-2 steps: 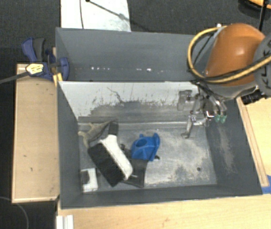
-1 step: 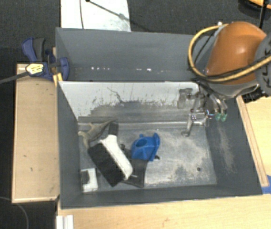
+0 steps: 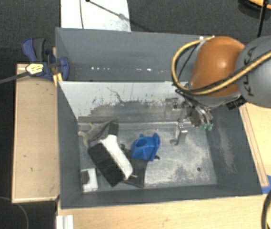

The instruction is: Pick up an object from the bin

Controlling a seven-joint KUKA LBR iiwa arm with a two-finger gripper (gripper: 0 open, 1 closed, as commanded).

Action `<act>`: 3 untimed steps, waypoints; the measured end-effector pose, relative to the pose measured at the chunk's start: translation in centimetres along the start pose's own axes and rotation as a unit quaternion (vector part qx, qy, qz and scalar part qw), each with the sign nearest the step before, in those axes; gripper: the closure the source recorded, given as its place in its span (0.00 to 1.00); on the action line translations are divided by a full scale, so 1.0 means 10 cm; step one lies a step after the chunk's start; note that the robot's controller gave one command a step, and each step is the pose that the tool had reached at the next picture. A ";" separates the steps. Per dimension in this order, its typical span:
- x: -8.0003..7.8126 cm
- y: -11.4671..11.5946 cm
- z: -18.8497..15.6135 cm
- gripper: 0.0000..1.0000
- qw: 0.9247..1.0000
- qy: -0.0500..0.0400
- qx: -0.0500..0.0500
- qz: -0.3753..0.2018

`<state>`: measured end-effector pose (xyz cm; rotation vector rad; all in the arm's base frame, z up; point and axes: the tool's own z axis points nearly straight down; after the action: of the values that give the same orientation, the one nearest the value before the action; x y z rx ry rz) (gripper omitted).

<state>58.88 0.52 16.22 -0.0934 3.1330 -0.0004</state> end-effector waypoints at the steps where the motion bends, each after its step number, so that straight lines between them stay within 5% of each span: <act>1: 0.06 0.61 0.38 0.00 0.999 0.002 -0.001 0.045; 2: 0.04 0.82 0.61 0.00 0.997 0.001 -0.003 0.078; 3: 0.06 1.17 0.90 1.00 0.992 0.002 -0.001 -0.129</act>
Offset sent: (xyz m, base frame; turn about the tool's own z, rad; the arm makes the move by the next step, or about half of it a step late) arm -0.0062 0.0494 -0.0886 -0.0858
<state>57.60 12.14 7.23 -0.4984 3.0987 0.0021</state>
